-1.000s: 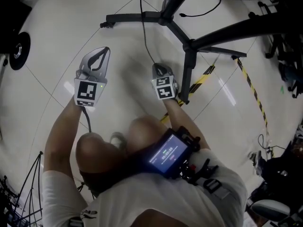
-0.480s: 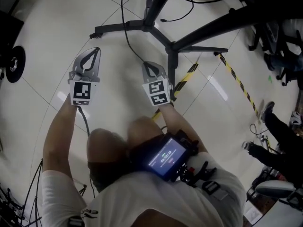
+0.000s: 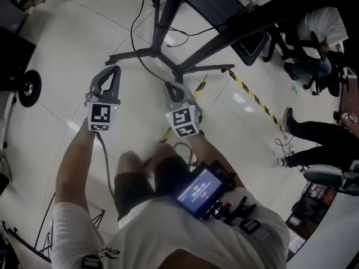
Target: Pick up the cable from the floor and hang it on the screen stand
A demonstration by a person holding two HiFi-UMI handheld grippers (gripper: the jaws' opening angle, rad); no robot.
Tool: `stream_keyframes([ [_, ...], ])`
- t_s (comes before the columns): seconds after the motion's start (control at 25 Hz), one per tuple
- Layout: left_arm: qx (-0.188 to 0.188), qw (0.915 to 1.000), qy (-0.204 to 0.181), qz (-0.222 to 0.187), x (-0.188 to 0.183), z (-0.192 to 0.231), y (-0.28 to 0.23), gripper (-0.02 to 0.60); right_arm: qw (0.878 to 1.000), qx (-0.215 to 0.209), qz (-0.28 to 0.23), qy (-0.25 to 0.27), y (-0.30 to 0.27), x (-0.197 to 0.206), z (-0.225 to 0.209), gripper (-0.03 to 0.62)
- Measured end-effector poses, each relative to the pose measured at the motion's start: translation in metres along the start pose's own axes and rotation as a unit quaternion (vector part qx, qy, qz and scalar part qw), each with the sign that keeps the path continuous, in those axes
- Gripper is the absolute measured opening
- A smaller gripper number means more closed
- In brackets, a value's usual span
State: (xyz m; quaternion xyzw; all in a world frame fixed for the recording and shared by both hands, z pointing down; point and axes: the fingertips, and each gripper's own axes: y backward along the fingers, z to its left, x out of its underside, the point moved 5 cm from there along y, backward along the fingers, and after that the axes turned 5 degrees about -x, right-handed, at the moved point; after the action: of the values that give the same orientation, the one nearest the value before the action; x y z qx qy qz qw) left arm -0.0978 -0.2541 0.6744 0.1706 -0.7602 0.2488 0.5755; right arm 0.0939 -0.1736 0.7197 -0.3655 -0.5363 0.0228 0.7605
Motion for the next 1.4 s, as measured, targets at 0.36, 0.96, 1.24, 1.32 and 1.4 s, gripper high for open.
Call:
stream_keyframes([
  [0.36, -0.013, 0.9997, 0.013, -0.019, -0.194, 0.016, 0.048, 0.003, 0.998, 0.033, -0.053, 0.027, 0.147, -0.182, -0.043, 0.026],
  [0.96, -0.059, 0.993, 0.026, -0.098, -0.446, 0.06, 0.107, 0.003, 0.977, 0.097, -0.17, 0.087, 0.34, -0.42, -0.094, 0.025],
  [1.24, -0.068, 0.986, 0.014, -0.152, -0.508, 0.062, 0.145, 0.003, 0.954, 0.144, -0.237, 0.115, 0.423, -0.485, -0.095, 0.025],
  [1.32, -0.066, 0.9852, 0.011, -0.158, -0.517, 0.053, 0.147, 0.003, 0.949, 0.154, -0.249, 0.121, 0.442, -0.492, -0.1, 0.025],
  [1.4, -0.062, 0.9853, 0.008, -0.159, -0.519, 0.045, 0.146, 0.003, 0.945, 0.16, -0.257, 0.125, 0.454, -0.496, -0.102, 0.025],
])
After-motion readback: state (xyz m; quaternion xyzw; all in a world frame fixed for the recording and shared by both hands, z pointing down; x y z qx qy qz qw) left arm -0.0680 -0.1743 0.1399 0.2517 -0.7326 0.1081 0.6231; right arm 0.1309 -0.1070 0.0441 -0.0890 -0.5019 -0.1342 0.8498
